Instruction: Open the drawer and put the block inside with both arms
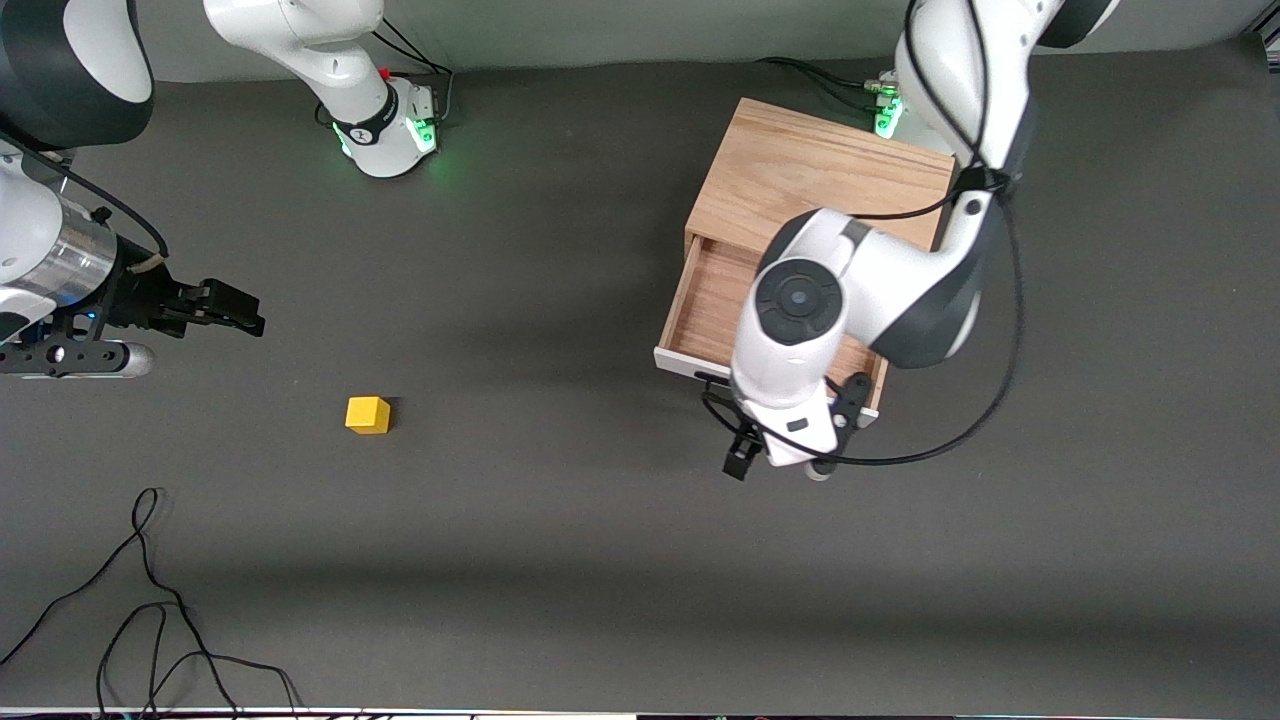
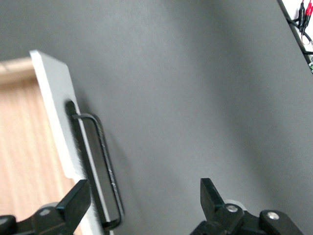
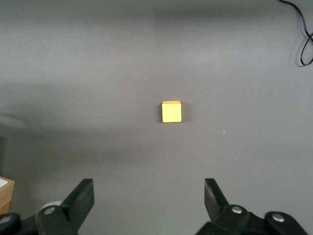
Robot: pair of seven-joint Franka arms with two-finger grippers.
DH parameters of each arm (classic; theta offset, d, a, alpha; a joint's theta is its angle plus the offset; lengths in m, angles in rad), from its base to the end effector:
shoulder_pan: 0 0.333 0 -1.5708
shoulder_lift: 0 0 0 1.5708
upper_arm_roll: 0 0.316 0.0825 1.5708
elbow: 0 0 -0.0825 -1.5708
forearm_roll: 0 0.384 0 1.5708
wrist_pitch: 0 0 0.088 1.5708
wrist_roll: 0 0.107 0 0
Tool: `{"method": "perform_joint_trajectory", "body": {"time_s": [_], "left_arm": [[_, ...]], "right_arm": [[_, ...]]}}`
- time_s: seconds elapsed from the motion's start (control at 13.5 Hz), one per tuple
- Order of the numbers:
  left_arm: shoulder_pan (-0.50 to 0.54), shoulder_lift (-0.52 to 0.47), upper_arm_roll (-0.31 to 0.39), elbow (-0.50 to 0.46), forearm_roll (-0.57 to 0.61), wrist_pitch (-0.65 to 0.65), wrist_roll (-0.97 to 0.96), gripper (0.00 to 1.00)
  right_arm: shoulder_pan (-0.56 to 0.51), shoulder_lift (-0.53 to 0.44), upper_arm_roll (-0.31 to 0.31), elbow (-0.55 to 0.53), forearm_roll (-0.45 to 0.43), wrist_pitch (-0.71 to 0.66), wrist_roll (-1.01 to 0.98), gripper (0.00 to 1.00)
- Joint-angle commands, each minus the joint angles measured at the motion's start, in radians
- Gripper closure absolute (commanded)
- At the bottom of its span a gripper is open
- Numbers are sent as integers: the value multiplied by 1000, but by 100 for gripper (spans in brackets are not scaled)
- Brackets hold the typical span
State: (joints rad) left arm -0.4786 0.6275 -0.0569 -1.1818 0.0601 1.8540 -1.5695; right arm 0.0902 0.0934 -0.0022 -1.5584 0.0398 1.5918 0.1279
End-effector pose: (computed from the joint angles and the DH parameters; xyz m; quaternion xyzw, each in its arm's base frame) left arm 0.6423 -0.3627 0.4273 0.8700 0.4924 0.0221 0.0136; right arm 0.5798 0.0554 0.5791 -0.9991 0.0209 0.0319 0.0164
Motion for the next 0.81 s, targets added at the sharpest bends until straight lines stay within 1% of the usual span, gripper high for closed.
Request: {"method": "perform_joint_trajectory", "body": {"time_s": [0.0,0.15,0.3,0.59,0.74], "left_arm": [[89,-87,-7,-5,-61,-109,191,0],[136,-123,-7,-7,-66,-205,342,0],[182,-159,-7,-19,-68,-269,481,0],[291,-271,-4,-99,-68,-355,777,0],[357,-313,-4,-110,-68,-412,946,0]], "right_arm": [[0,-11,-1,-2,3,-4,18,0],[-1,-11,1,-2,3,-4,19,0],[-1,-11,-1,0,3,-4,19,0],[0,-11,1,0,3,-4,19,0],[0,-11,-1,0,3,-4,19,0]]}}
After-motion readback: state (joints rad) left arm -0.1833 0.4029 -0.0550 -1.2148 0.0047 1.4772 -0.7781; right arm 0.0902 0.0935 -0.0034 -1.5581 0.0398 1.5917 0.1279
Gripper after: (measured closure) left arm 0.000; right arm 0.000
